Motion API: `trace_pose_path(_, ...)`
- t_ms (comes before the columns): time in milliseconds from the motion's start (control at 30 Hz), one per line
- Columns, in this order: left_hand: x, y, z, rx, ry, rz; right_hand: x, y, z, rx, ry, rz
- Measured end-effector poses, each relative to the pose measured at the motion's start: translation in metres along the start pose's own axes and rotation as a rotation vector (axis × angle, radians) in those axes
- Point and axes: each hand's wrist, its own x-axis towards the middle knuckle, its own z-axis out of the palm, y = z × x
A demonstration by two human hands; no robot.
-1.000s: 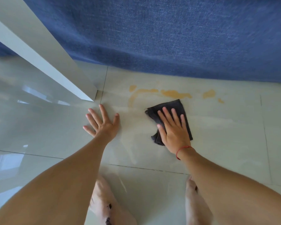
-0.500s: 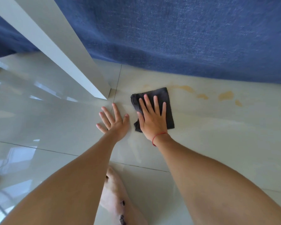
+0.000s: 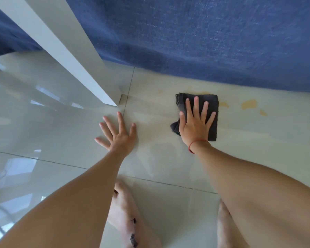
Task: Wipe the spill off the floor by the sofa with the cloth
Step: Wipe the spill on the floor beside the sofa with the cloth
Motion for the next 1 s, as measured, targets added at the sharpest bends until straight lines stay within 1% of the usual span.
trace_pose_path(67,0.0,-0.001,-0.002,0.006,-0.018,0.001,0.006,-0.024,0.005,0.02,-0.012,-0.005)
trace_pose_path(233,0.002,-0.003,-0.008,0.021,-0.079,0.0,-0.004,-0.073,0.016,0.032,-0.058,-0.205)
trace_pose_path(333,0.004,-0.004,-0.012,0.058,-0.134,-0.006,-0.03,-0.07,0.022,0.017,-0.065,-0.309)
trace_pose_path(433,0.005,-0.005,-0.013,0.053,-0.148,-0.005,-0.052,-0.041,0.02,-0.007,-0.078,-0.379)
trace_pose_path(533,0.004,-0.006,-0.011,0.037,-0.131,0.009,-0.056,-0.002,0.013,-0.034,-0.084,-0.343)
trace_pose_path(633,0.004,-0.006,-0.011,0.031,-0.118,0.003,-0.044,0.024,0.003,-0.037,-0.039,-0.214)
trace_pose_path(733,0.004,-0.005,-0.011,0.029,-0.115,0.003,-0.022,0.02,0.0,0.001,-0.014,-0.087)
trace_pose_path(800,0.004,-0.005,-0.01,0.026,-0.11,0.005,-0.006,0.002,0.001,0.02,-0.003,-0.044)
trace_pose_path(900,0.004,-0.005,-0.01,0.03,-0.114,0.005,0.011,-0.037,0.007,0.022,-0.022,-0.097)
trace_pose_path(1000,0.004,-0.004,-0.01,0.025,-0.113,0.001,0.012,-0.081,0.015,0.037,-0.071,-0.255)
